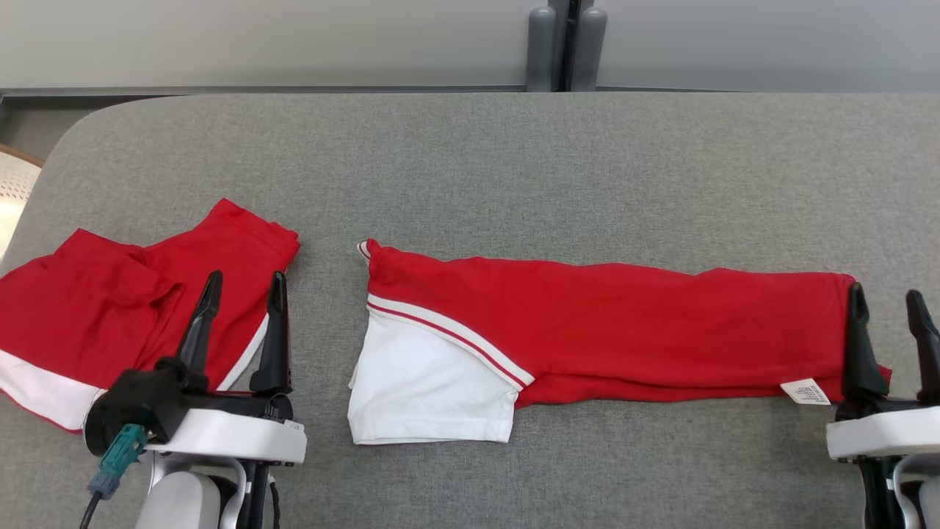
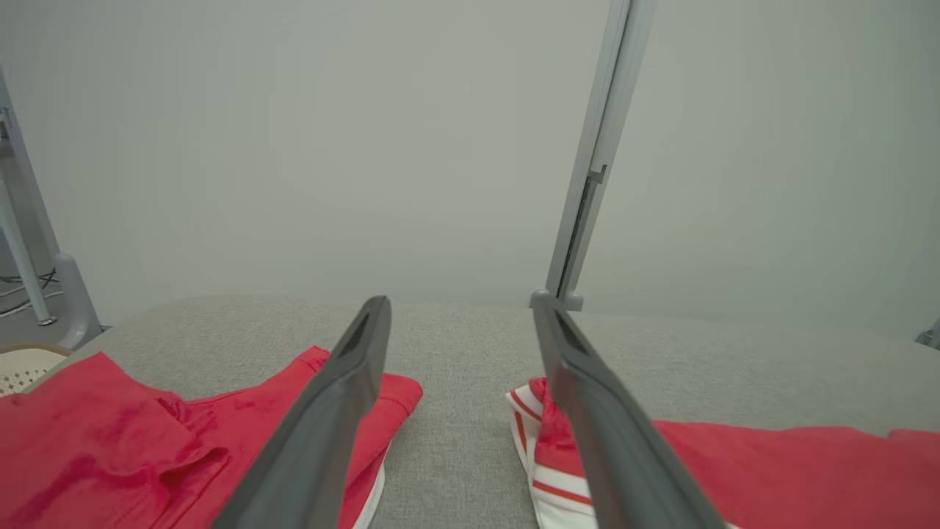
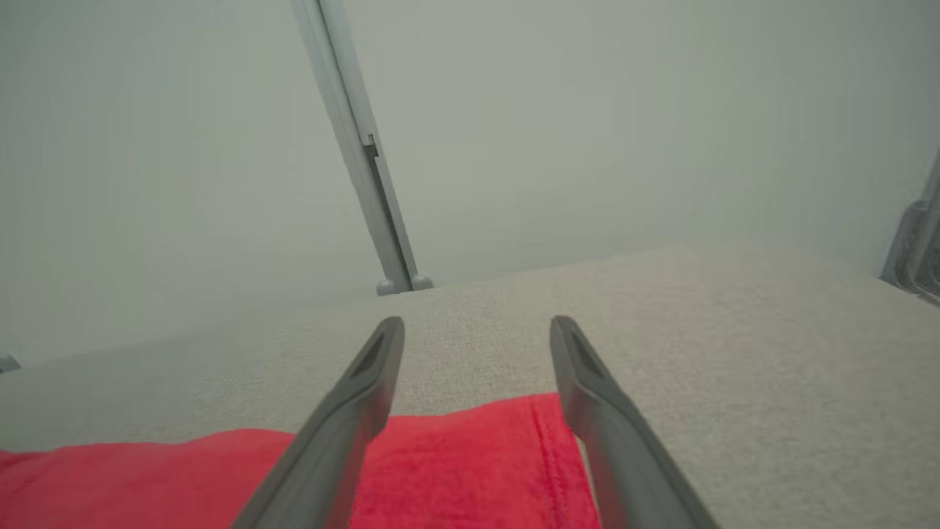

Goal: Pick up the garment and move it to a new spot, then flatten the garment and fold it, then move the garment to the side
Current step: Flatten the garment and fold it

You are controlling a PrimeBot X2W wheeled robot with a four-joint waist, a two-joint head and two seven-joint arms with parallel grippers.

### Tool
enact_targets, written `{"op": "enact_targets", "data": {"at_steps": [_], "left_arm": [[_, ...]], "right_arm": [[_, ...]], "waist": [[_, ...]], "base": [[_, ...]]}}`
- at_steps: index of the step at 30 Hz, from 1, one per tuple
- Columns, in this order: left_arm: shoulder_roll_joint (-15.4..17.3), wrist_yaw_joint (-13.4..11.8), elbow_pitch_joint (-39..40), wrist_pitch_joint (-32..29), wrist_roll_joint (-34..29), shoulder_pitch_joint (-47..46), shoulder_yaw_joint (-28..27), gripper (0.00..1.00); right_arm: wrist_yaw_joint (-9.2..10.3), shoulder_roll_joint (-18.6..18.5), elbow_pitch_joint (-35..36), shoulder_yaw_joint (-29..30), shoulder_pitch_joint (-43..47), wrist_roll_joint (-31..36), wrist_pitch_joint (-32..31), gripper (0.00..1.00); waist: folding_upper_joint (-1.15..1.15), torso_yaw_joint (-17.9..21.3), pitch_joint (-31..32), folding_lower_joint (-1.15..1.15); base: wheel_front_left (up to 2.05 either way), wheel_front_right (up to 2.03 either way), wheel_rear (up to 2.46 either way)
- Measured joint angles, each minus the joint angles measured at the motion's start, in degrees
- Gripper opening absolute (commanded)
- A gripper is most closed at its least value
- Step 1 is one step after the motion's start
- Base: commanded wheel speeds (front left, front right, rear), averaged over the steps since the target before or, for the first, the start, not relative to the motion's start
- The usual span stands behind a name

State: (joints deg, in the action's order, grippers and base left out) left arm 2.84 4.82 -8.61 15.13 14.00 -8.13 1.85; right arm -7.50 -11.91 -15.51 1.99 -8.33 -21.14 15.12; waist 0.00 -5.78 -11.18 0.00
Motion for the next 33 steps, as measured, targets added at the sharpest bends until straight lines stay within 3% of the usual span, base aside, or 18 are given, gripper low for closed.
{"op": "enact_targets", "data": {"at_steps": [3,11,17,22,23,24,25,33], "left_arm": [[0.00,0.35,-0.20,0.00,0.21,-0.37,0.02,1.00],[-0.02,0.91,-0.27,0.00,3.74,-0.85,1.56,1.00],[-0.03,1.10,-0.45,0.00,3.74,-1.13,2.26,1.00],[-0.04,1.09,-0.63,0.00,3.65,-1.28,2.23,1.00],[-0.03,1.07,-0.67,0.00,3.65,-1.30,2.22,1.00],[-0.04,1.04,-0.71,0.00,3.64,-1.35,2.21,1.00],[-0.03,0.93,-0.78,0.00,3.64,-1.42,2.21,1.00],[-0.04,0.71,-1.21,0.00,3.64,-1.46,2.35,1.00]], "right_arm": [[0.00,1.82,-4.11,4.14,-0.88,-0.92,-0.01,1.00],[0.00,4.08,-14.04,8.61,-2.77,-0.18,0.00,1.00],[0.00,4.68,-22.24,8.66,-4.87,-1.80,0.01,1.00],[0.01,4.11,-24.53,6.69,-6.66,-3.78,0.11,1.00],[0.01,4.10,-24.70,6.17,-6.92,-4.19,0.12,0.71],[0.01,4.07,-24.80,5.67,-7.04,-4.60,0.12,0.26],[0.02,3.91,-24.79,4.99,-7.12,-5.00,0.12,0.00],[-0.02,2.23,-24.61,6.53,-7.06,-5.92,-0.01,0.00]], "waist": [[0.00,-0.25,-0.56,0.00],[0.00,-1.20,-1.77,0.00],[0.00,-1.52,-2.20,0.00],[0.00,-1.57,-2.34,0.00],[0.00,-1.55,-2.39,0.00],[0.00,-1.53,-2.40,0.00],[0.00,-1.52,-2.38,0.00],[0.00,-1.27,-1.65,0.00]], "base": [[0.00,0.00,0.00],[0.00,0.00,0.00],[0.00,0.00,0.00],[0.00,0.00,0.00],[0.00,0.00,0.00],[0.00,0.00,0.00],[0.00,0.00,0.00],[0.00,0.00,0.00]]}}
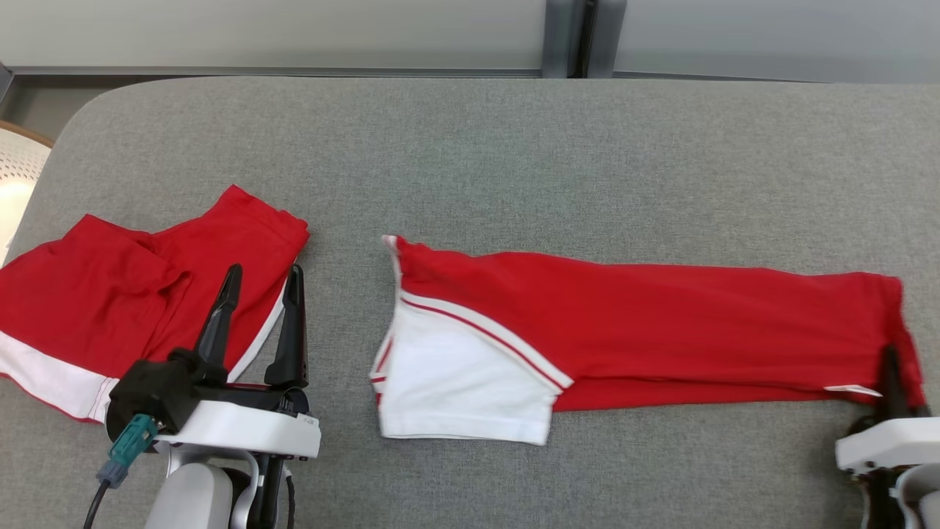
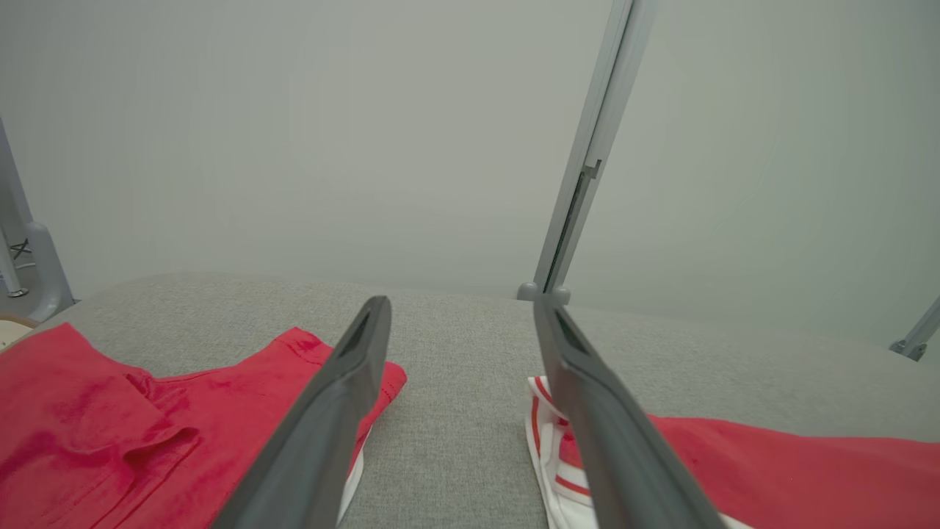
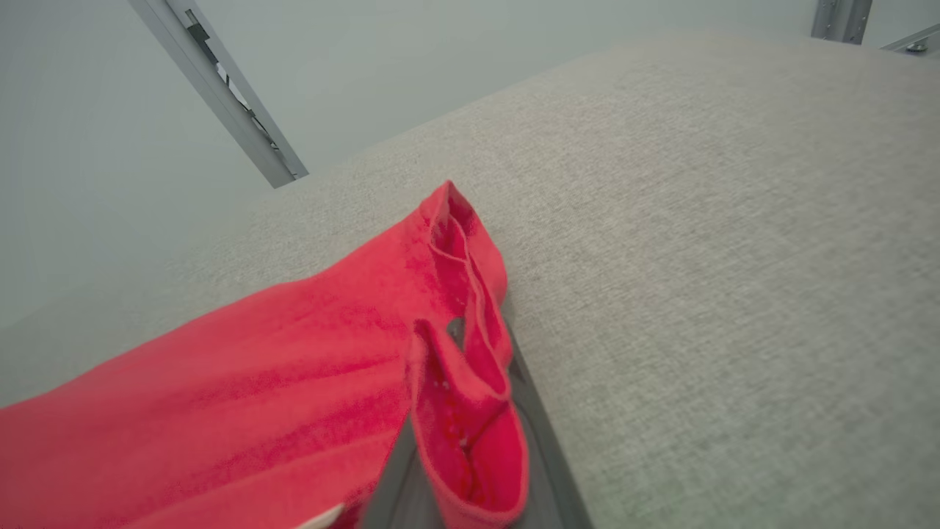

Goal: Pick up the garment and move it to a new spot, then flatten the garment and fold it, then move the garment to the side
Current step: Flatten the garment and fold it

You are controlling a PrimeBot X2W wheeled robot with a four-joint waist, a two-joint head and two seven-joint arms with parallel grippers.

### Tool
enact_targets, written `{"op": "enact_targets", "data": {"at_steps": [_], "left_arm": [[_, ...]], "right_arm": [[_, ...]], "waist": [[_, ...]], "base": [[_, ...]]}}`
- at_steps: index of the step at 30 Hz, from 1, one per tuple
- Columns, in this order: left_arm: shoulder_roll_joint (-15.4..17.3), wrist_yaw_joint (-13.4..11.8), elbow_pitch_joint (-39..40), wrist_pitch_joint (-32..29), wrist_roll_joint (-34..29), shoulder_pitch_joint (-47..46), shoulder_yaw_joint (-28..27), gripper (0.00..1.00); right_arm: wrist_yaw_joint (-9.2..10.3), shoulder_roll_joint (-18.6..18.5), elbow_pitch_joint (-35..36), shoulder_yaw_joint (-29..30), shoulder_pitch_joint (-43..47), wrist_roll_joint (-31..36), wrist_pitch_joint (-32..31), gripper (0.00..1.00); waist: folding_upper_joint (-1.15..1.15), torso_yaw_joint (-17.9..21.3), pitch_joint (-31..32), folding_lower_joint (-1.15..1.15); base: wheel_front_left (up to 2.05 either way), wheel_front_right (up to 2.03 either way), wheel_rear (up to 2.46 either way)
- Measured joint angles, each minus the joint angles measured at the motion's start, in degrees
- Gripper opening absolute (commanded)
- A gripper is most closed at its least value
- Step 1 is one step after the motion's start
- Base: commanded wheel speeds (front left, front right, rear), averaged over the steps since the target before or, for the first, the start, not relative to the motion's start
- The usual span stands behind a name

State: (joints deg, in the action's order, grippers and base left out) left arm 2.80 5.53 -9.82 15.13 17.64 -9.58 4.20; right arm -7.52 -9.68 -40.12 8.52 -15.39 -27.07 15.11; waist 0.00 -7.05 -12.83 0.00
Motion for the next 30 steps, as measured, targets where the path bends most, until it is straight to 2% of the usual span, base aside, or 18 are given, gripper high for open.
{"op": "enact_targets", "data": {"at_steps": [4,8,13,20,30], "left_arm": [[0.00,-0.07,-0.08,0.00,0.01,0.04,0.11,1.00],[-0.02,-0.32,-0.09,0.00,0.03,0.12,0.43,1.00],[-0.01,-0.55,-0.25,0.00,0.10,0.69,0.47,1.00],[-0.01,-0.48,-0.88,0.00,0.14,1.43,0.98,1.00],[0.00,-0.80,-1.48,0.00,0.41,2.28,1.57,1.00]], "right_arm": [[-0.03,-2.68,-1.37,5.53,-0.12,2.40,-0.01,0.00],[-0.03,-5.87,-2.74,13.22,-0.99,7.72,0.00,0.00],[-0.02,-5.14,-0.31,14.94,-2.25,11.76,0.01,0.00],[0.02,-1.11,4.44,6.91,-2.38,11.56,0.01,0.00],[0.02,4.09,12.43,-11.40,-1.34,6.84,-0.62,0.00]], "waist": [[0.00,0.15,0.62,0.00],[0.00,0.26,1.22,0.00],[0.00,0.43,2.27,0.00],[0.00,1.03,3.69,0.00],[0.00,1.47,5.93,0.00]], "base": [[0.00,0.00,0.00],[0.00,0.00,0.00],[0.00,0.00,0.00],[0.00,0.00,0.00],[0.00,0.00,0.00]]}}
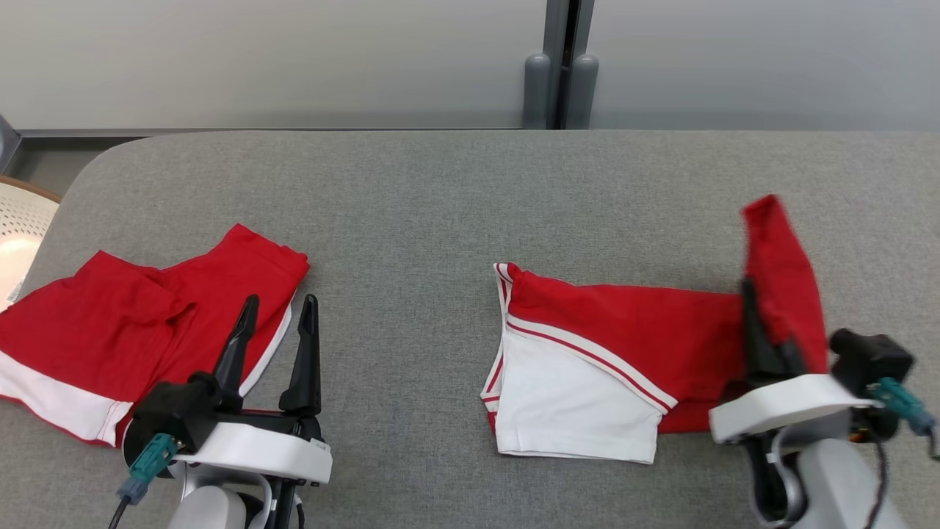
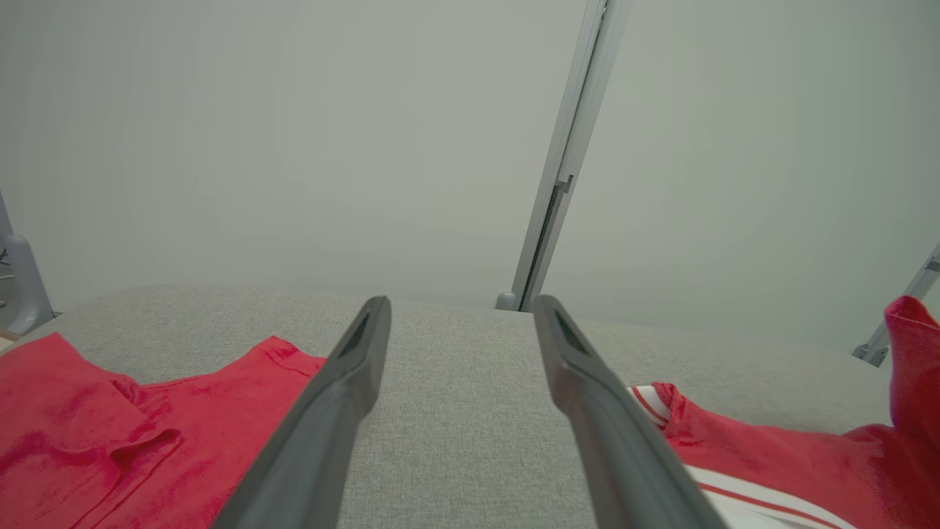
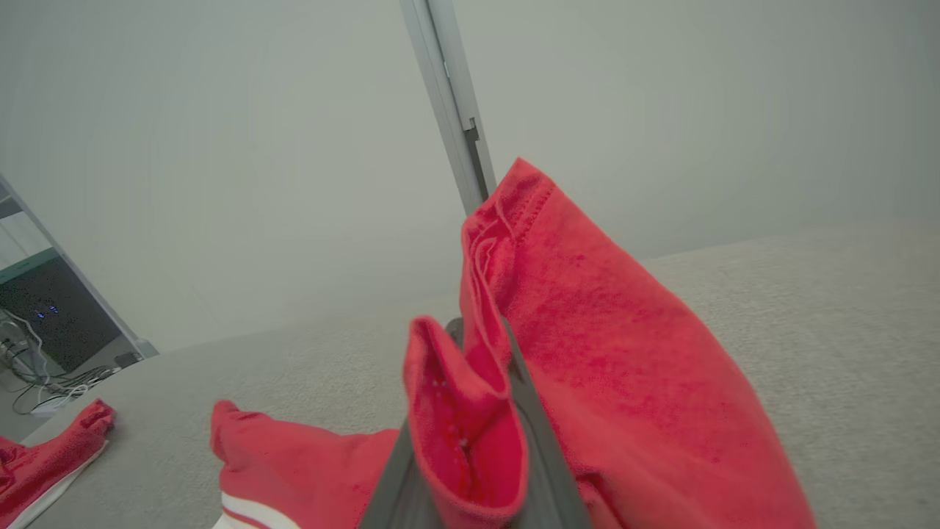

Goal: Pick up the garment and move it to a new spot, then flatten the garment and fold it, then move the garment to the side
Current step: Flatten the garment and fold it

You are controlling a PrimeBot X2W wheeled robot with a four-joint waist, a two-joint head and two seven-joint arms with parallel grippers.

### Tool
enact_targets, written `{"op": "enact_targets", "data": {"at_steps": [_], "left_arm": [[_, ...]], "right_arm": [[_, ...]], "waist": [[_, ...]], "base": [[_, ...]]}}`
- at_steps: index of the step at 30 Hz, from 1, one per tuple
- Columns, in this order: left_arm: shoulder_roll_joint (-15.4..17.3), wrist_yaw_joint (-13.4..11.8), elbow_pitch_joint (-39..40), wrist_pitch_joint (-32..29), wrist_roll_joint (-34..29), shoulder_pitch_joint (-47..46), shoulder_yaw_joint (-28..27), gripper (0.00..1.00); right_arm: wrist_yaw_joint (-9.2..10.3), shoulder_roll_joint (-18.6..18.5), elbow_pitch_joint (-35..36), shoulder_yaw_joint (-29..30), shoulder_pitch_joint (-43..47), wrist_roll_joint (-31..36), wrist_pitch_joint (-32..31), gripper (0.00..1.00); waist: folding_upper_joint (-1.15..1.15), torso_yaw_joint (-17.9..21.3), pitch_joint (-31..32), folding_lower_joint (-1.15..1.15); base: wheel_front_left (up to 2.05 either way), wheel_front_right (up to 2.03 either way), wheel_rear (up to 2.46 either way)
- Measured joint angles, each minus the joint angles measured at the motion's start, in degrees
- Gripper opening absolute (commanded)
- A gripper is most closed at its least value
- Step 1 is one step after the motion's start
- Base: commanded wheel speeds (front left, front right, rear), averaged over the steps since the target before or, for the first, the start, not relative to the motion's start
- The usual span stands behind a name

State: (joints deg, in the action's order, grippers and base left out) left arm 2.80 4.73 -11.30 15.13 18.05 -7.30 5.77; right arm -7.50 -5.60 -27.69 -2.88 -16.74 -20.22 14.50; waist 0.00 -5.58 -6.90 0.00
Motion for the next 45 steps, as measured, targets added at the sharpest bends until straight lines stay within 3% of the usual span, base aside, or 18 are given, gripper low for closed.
{"op": "enact_targets", "data": {"at_steps": [9,21,22,23,24,36,39,45], "left_arm": [[0.00,-0.21,-0.29,0.00,0.68,0.06,0.92,1.00],[0.01,-0.35,-0.66,0.00,1.53,-0.11,1.98,1.00],[0.00,-0.46,-0.68,0.00,1.62,-0.18,2.04,1.00],[0.00,-0.53,-0.71,0.00,1.69,-0.26,2.10,1.00],[-0.02,-0.59,-0.85,0.00,1.69,-0.33,2.22,1.00],[0.01,-0.93,-1.90,0.00,2.57,-1.16,2.67,1.00],[0.00,-1.03,-1.70,0.00,2.55,-1.18,2.42,1.00],[0.02,-1.01,-0.49,0.00,2.20,-1.28,1.69,1.00]], "right_arm": [[0.00,2.32,3.20,-12.89,0.61,-3.60,-1.41,0.00],[0.00,2.71,-2.80,-25.49,-1.21,-12.10,-0.02,0.00],[0.01,2.71,-3.20,-26.38,-1.53,-12.78,0.13,0.04],[0.01,2.72,-3.79,-27.44,-2.02,-13.07,0.14,0.45],[0.00,2.79,-4.76,-28.16,-2.53,-13.29,0.19,1.00],[0.00,2.81,-7.71,-40.36,-6.66,-21.72,0.43,1.00],[0.00,2.82,-7.17,-38.64,-8.30,-20.90,0.46,1.00],[0.00,1.57,-4.27,-28.73,-10.09,-8.15,0.62,1.00]], "waist": [[0.00,-1.81,-0.16,0.00],[0.00,-5.34,-2.15,0.00],[0.00,-5.53,-2.42,0.00],[0.00,-5.71,-2.68,0.00],[0.00,-5.90,-2.93,0.00],[0.00,-5.92,-3.60,0.00],[0.00,-5.08,-3.39,0.00],[0.00,-2.76,-3.07,0.00]], "base": [[0.00,0.00,0.00],[0.00,0.00,0.00],[0.00,0.00,0.00],[0.00,0.00,0.00],[0.00,0.00,0.00],[0.00,0.00,0.00],[0.00,0.00,0.00],[0.00,0.00,0.00]]}}
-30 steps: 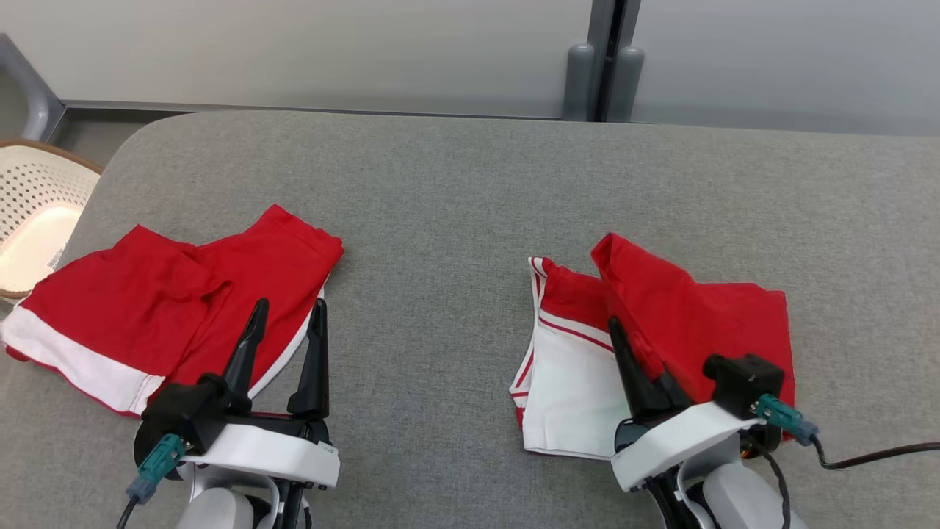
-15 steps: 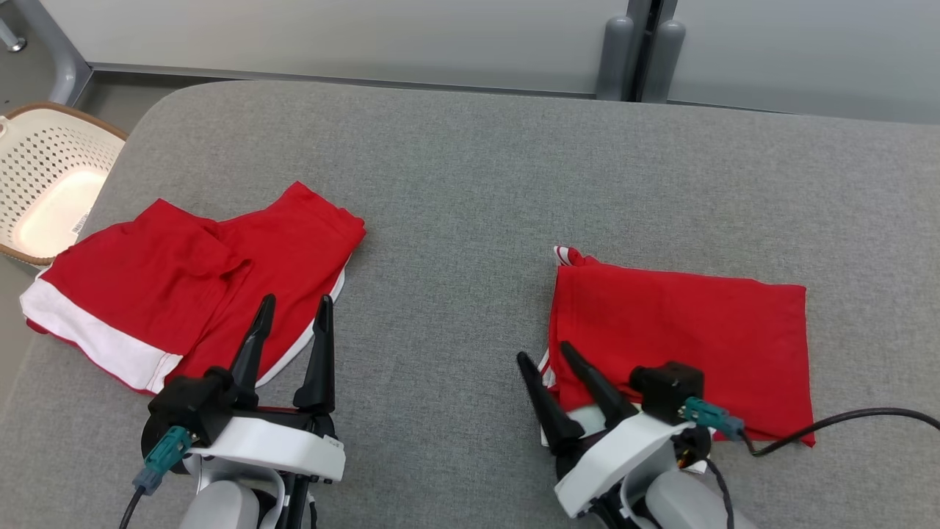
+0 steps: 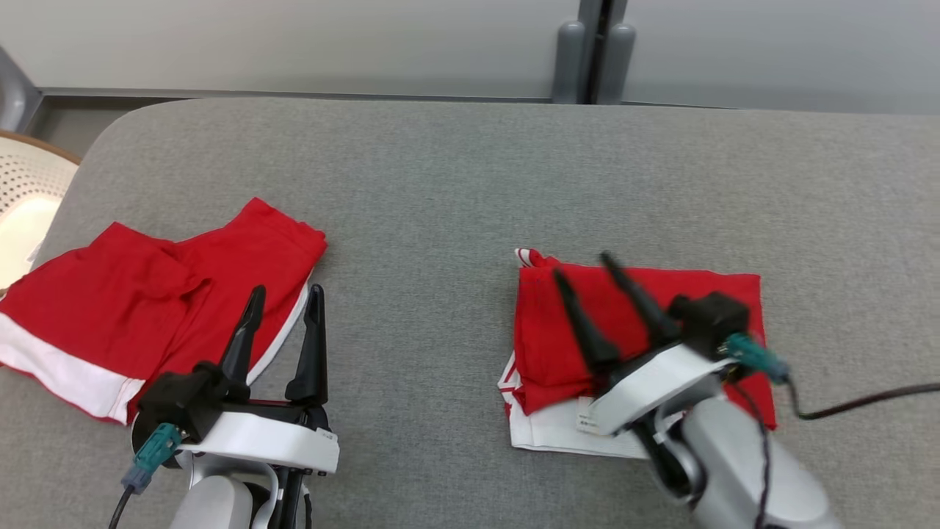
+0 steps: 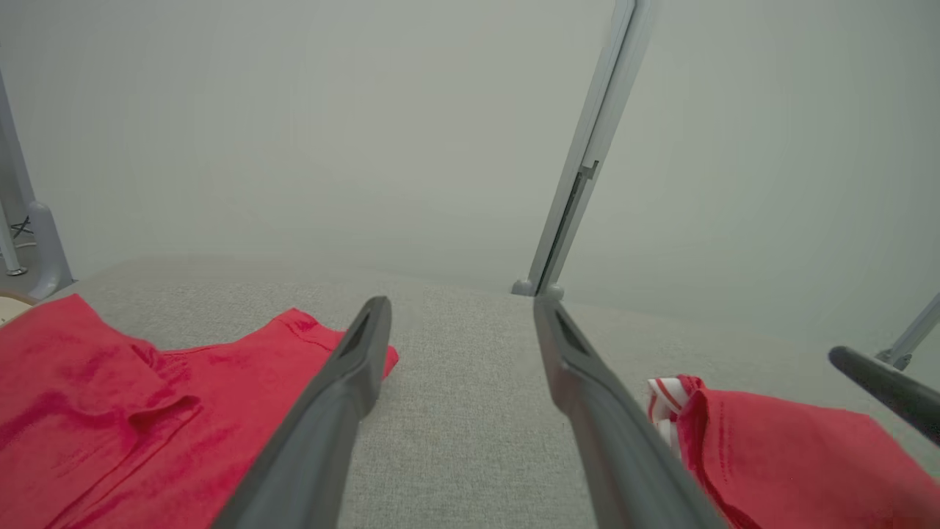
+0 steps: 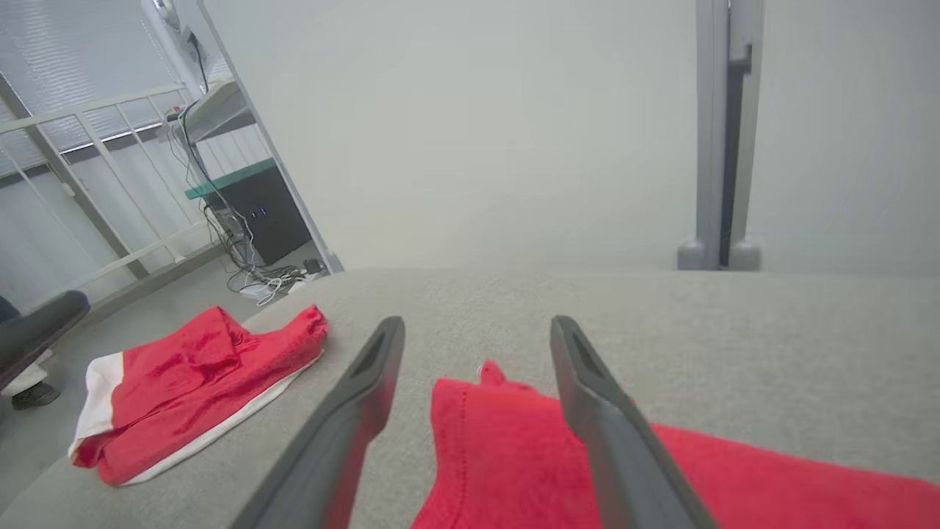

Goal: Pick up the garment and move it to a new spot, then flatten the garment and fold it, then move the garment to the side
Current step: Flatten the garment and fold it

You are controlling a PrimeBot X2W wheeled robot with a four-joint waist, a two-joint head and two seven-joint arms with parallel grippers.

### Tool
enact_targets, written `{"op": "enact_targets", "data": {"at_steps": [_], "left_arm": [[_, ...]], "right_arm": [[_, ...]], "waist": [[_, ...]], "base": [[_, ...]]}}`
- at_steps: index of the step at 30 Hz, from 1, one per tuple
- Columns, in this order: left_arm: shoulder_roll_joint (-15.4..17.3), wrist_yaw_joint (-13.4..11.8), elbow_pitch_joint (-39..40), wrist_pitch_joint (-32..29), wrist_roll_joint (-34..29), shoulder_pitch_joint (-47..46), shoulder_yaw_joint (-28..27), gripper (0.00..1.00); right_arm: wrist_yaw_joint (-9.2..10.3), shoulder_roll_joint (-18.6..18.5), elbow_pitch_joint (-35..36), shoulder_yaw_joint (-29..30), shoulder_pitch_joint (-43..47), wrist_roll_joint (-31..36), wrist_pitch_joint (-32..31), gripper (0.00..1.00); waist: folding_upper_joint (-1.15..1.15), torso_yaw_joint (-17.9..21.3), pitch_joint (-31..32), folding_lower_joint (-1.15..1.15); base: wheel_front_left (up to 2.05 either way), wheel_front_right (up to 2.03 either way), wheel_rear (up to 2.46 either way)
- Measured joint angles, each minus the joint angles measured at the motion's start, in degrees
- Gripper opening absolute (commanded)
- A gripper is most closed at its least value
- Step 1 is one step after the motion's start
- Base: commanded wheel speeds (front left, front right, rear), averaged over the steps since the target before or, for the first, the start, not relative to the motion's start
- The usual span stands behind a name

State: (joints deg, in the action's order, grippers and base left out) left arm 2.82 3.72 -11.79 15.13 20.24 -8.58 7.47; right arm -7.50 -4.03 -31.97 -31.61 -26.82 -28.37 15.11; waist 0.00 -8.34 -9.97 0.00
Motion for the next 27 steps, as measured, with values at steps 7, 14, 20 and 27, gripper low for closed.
{"op": "enact_targets", "data": {"at_steps": [7,14,20,27], "left_arm": [[-0.04,-0.01,1.85,0.00,-0.09,-0.37,-0.34,1.00],[-0.04,-1.04,3.13,0.00,-1.00,-0.39,-0.86,1.00],[-0.04,-1.59,3.96,0.00,-3.72,0.55,-1.66,1.00],[-0.01,-1.76,4.69,0.00,-5.50,1.33,-1.96,1.00]], "right_arm": [[0.00,-4.80,6.94,13.56,4.64,15.32,0.00,1.00],[0.00,-4.92,13.57,21.28,10.32,22.61,0.00,1.00],[0.00,-2.85,16.63,25.53,14.52,24.10,0.00,1.00],[0.00,-1.68,17.60,26.52,15.78,24.60,0.01,1.00]], "waist": [[0.00,2.34,0.39,0.00],[0.00,4.11,0.98,0.00],[0.00,5.12,1.26,0.00],[0.00,5.62,1.22,0.00]], "base": [[0.00,0.00,0.00],[0.00,0.00,0.00],[0.00,0.00,0.00],[0.00,0.00,0.00]]}}
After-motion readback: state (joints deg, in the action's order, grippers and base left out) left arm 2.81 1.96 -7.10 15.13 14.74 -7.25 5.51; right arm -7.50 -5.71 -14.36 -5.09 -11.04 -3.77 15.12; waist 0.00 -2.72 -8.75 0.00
